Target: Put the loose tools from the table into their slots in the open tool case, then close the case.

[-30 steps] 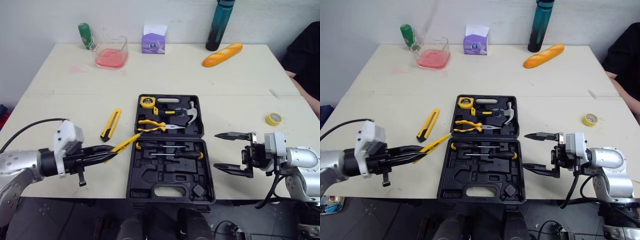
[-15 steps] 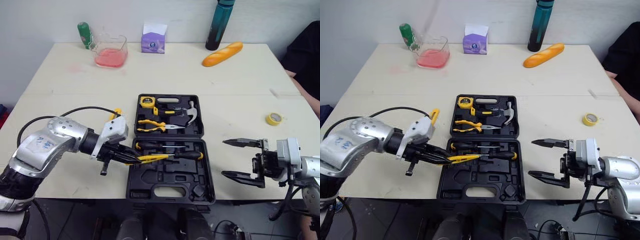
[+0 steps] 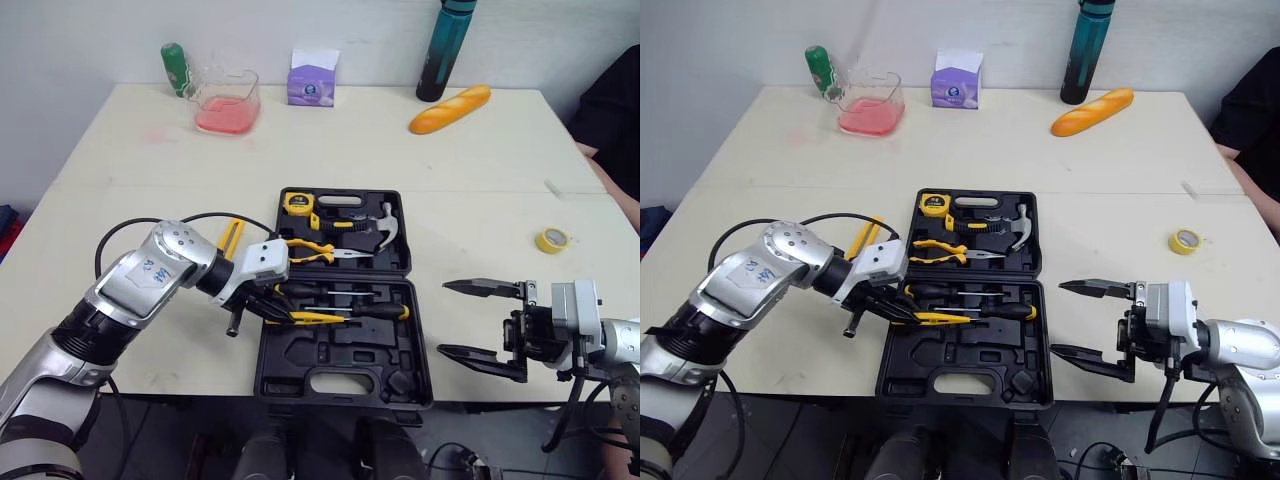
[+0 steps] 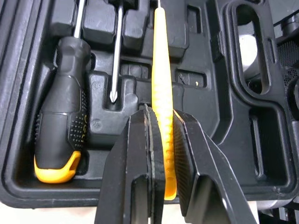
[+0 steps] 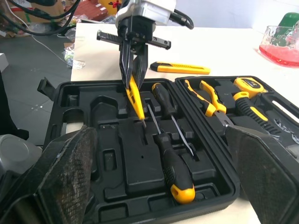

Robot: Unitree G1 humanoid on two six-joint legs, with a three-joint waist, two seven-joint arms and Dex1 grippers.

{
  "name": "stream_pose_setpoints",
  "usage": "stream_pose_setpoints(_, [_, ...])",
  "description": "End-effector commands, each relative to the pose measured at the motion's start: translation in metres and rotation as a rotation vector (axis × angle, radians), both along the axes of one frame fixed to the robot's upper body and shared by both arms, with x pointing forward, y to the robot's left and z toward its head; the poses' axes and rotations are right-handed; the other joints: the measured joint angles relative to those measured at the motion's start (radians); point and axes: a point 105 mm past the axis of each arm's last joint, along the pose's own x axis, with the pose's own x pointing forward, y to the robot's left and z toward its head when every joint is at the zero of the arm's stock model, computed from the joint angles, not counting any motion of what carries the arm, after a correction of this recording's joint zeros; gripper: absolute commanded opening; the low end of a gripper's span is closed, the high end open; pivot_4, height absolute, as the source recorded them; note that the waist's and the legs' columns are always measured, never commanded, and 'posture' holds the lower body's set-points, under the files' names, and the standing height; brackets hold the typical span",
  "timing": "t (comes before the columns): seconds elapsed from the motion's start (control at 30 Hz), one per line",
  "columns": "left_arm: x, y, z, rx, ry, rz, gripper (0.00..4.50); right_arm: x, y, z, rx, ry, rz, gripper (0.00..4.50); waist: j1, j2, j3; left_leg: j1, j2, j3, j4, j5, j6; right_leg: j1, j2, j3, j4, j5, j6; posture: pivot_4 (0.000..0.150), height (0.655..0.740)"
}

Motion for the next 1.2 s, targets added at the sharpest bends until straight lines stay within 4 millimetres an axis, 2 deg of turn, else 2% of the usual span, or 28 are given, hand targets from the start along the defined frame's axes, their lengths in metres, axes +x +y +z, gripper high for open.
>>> stream_pose_setpoints(0.03, [0.001, -0.005, 0.004, 0.015, -0.027, -0.027, 0.05, -0.003, 0.002, 0.010, 0.007, -0.037, 0.008, 4.50, 0.001, 0.000, 0.000, 0.000, 0.000, 0.000, 0.000, 0.000, 0.000, 0.000, 0.000, 0.000, 0.000, 0.000, 0.000, 0.150, 0.7400])
stream_pose_setpoints(0.4, [0.008, -0.008, -0.008, 0.061, -0.025, 0.000, 0.05, -0.003, 0.004, 0.009, 0.021, -0.042, 0.006, 4.50, 0.001, 0.000, 0.000, -0.001, 0.000, 0.000, 0.003, 0.000, 0.000, 0.000, 0.000, 0.000, 0.001, 0.000, 0.000, 0.150, 0.7400])
stream_pose_setpoints(0.7, [0.001, -0.008, -0.008, 0.066, -0.007, -0.040, 0.05, -0.005, 0.000, 0.006, 0.018, -0.039, 0.002, 4.50, 0.001, 0.000, 0.000, -0.001, 0.000, -0.001, 0.004, 0.000, 0.001, 0.001, 0.000, 0.000, 0.002, 0.000, 0.000, 0.150, 0.7400])
stream_pose_setpoints(0.73, [0.002, -0.010, -0.007, 0.046, -0.019, -0.043, 1.07, -0.005, 0.000, 0.006, 0.019, -0.038, 0.002, 4.50, 0.001, 0.000, 0.000, -0.001, 0.000, -0.001, 0.004, 0.000, 0.001, 0.001, 0.000, 0.000, 0.002, 0.000, 0.000, 0.150, 0.7400])
stream_pose_setpoints(0.77, [0.003, -0.012, -0.005, 0.032, -0.027, -0.045, 1.38, -0.005, 0.000, 0.006, 0.020, -0.037, 0.001, 4.50, 0.001, 0.000, 0.000, -0.001, 0.000, -0.001, 0.004, 0.000, 0.001, 0.001, 0.000, 0.000, 0.002, 0.000, 0.000, 0.150, 0.7400])
stream_pose_setpoints(0.83, [0.003, -0.014, 0.000, 0.002, -0.035, -0.053, 2.30, -0.006, -0.001, 0.005, 0.018, -0.035, 0.002, 4.50, 0.001, 0.000, 0.000, -0.001, 0.000, -0.001, 0.004, 0.000, 0.001, 0.001, 0.000, 0.000, 0.002, 0.000, 0.000, 0.150, 0.7400])
stream_pose_setpoints(1.2, [0.000, -0.016, 0.014, -0.075, -0.084, -0.108, 2.30, -0.007, -0.002, 0.002, 0.025, -0.025, 0.006, 4.50, 0.001, 0.000, 0.000, -0.001, 0.000, -0.001, 0.005, -0.001, 0.001, 0.001, 0.000, -0.001, 0.003, 0.000, 0.000, 0.150, 0.7400])
